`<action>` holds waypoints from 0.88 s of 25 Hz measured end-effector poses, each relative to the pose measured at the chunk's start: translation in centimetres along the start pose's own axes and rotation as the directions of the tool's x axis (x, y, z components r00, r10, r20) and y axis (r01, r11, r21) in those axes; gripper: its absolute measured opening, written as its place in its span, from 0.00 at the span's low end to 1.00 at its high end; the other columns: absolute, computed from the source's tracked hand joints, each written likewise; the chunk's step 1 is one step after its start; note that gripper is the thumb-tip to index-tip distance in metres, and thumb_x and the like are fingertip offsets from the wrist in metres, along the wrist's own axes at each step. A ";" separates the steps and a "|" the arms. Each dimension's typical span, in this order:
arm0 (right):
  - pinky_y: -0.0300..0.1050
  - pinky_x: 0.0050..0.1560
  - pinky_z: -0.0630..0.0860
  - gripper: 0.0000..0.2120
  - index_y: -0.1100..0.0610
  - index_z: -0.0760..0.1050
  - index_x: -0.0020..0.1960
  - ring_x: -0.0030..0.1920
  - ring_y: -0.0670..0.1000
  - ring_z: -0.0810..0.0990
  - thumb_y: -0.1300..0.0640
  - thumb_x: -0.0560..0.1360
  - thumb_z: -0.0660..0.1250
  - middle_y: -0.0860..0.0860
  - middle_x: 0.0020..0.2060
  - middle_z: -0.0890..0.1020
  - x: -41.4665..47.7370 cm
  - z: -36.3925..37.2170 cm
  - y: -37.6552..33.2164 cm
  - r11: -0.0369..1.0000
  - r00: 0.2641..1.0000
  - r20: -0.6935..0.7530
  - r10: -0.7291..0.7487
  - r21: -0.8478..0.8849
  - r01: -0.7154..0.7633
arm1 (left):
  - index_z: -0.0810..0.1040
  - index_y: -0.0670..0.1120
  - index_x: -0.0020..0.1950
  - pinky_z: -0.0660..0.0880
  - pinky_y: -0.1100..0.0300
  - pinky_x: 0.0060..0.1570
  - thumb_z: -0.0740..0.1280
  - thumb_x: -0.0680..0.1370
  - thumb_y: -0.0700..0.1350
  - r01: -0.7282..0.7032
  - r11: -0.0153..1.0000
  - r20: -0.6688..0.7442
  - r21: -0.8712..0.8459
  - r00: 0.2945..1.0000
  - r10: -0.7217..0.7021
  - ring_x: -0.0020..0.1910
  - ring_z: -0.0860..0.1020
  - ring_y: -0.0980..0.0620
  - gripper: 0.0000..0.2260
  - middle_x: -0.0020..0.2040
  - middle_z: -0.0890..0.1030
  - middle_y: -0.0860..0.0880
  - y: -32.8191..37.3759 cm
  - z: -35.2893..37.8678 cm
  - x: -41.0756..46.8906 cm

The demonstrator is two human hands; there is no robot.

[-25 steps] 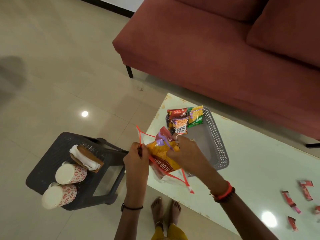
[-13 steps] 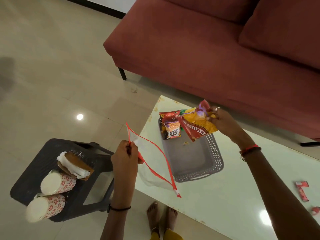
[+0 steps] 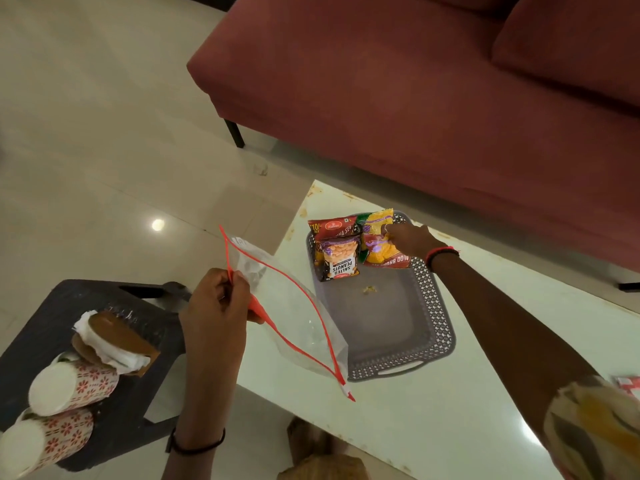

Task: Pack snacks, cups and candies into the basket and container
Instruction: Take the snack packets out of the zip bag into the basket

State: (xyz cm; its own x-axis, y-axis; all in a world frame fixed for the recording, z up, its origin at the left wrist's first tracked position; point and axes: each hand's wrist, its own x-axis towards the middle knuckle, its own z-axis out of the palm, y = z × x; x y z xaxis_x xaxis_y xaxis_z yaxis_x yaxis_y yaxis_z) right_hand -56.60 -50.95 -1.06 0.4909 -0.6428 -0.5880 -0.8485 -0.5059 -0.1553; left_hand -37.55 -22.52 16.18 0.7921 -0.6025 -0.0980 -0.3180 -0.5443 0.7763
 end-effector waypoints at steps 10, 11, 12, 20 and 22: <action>0.54 0.66 0.69 0.17 0.56 0.71 0.67 0.65 0.58 0.72 0.61 0.78 0.63 0.56 0.66 0.74 4.4 -1.3 0.6 0.994 0.986 0.134 -0.096 0.057 0.090 | 0.76 0.37 0.46 0.71 0.78 0.25 0.61 0.78 0.43 -0.030 0.999 -0.009 0.017 1.000 0.030 0.32 0.75 0.61 0.10 0.35 0.77 0.47 -0.1 0.7 0.5; 0.57 0.67 0.68 0.17 0.55 0.72 0.66 0.66 0.57 0.72 0.60 0.77 0.64 0.54 0.66 0.75 4.5 -1.3 0.5 0.995 0.990 0.109 -0.091 0.056 0.085 | 0.76 0.37 0.46 0.71 0.75 0.23 0.61 0.78 0.44 -0.035 0.999 -0.007 0.023 0.999 0.035 0.32 0.75 0.61 0.10 0.36 0.78 0.47 -0.1 0.8 0.5; 0.60 0.67 0.67 0.17 0.54 0.73 0.65 0.66 0.57 0.71 0.60 0.76 0.65 0.53 0.66 0.75 4.6 -1.3 0.6 0.995 0.993 0.080 -0.082 0.055 0.078 | 0.76 0.38 0.46 0.70 0.75 0.26 0.61 0.78 0.44 -0.036 0.999 -0.004 0.027 0.999 0.036 0.33 0.75 0.61 0.10 0.36 0.78 0.47 -0.1 1.0 0.5; 0.59 0.66 0.67 0.18 0.55 0.74 0.62 0.65 0.56 0.72 0.60 0.72 0.69 0.53 0.64 0.77 3.8 -1.4 0.5 0.992 0.996 -0.027 -0.091 0.085 0.093 | 0.75 0.40 0.44 0.69 0.75 0.23 0.62 0.77 0.45 -0.028 0.999 -0.007 0.033 1.000 0.028 0.31 0.75 0.62 0.09 0.34 0.77 0.48 0.0 1.7 0.0; 0.58 0.66 0.68 0.17 0.56 0.74 0.62 0.65 0.56 0.72 0.61 0.73 0.68 0.55 0.64 0.76 2.8 -2.0 0.1 0.987 0.986 -0.140 -0.086 0.120 0.103 | 0.75 0.40 0.44 0.70 0.75 0.23 0.62 0.77 0.44 -0.020 1.000 -0.007 0.024 1.000 0.020 0.31 0.75 0.62 0.08 0.34 0.77 0.49 0.0 1.8 0.0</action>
State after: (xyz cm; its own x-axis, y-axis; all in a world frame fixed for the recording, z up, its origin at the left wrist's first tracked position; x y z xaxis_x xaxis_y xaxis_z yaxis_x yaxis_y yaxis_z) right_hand -54.96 -53.96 -1.12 0.5851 -0.6707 -0.4559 -0.8107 -0.4970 -0.3093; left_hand -38.51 -23.52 15.08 0.7895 -0.6088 -0.0778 -0.3458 -0.5459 0.7631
